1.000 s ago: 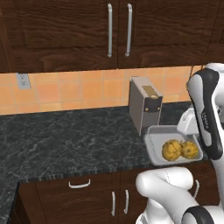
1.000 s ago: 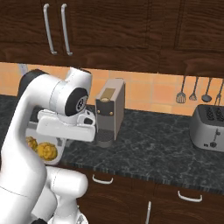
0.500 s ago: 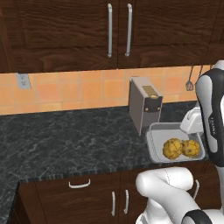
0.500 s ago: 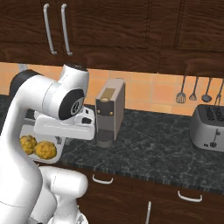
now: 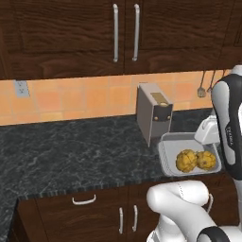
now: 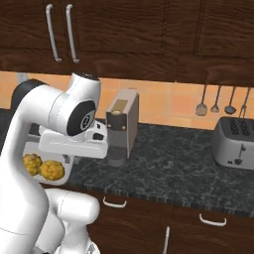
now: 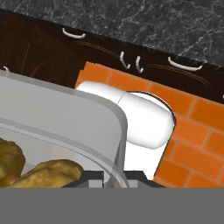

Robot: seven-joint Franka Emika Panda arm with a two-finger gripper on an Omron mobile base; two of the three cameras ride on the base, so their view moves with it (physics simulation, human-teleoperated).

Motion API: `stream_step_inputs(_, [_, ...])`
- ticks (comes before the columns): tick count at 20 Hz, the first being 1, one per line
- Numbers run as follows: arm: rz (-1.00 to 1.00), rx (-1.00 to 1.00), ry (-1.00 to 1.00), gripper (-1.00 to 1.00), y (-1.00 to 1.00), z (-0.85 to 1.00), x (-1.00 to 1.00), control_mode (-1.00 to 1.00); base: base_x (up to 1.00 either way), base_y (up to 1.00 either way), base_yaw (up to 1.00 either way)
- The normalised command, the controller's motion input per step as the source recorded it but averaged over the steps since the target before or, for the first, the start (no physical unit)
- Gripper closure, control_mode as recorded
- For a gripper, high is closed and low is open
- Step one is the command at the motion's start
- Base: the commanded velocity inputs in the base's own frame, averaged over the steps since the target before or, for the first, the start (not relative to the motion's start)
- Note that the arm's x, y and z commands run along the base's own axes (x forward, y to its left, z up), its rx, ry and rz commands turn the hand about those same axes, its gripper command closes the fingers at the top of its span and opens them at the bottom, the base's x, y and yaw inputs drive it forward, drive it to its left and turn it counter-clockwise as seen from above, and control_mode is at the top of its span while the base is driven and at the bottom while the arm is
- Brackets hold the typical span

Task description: Take the meat container that has the shrimp and place it on the second highest rack of the freezer. Then take the vegetable container that has the squashs and place it on the highest rack of the freezer.

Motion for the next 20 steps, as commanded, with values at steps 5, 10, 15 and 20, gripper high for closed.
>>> stream_step_inputs(5, [0.00,0.00,0.00,1.00,0.00,0.00,0.00,1.00,-0.69,-0.60,-0.14])
stream_step_inputs(10, [0.00,0.00,0.00,1.00,0.00,0.00,0.00,1.00,-0.52,-0.77,-0.13])
stream_step_inputs(15, [0.00,0.00,0.00,1.00,0.00,0.00,0.00,1.00,-0.01,-0.32,-0.70])
stream_step_inputs(20, [0.00,0.00,0.00,1.00,0.00,0.00,0.00,1.00,0.00,0.00,-0.84])
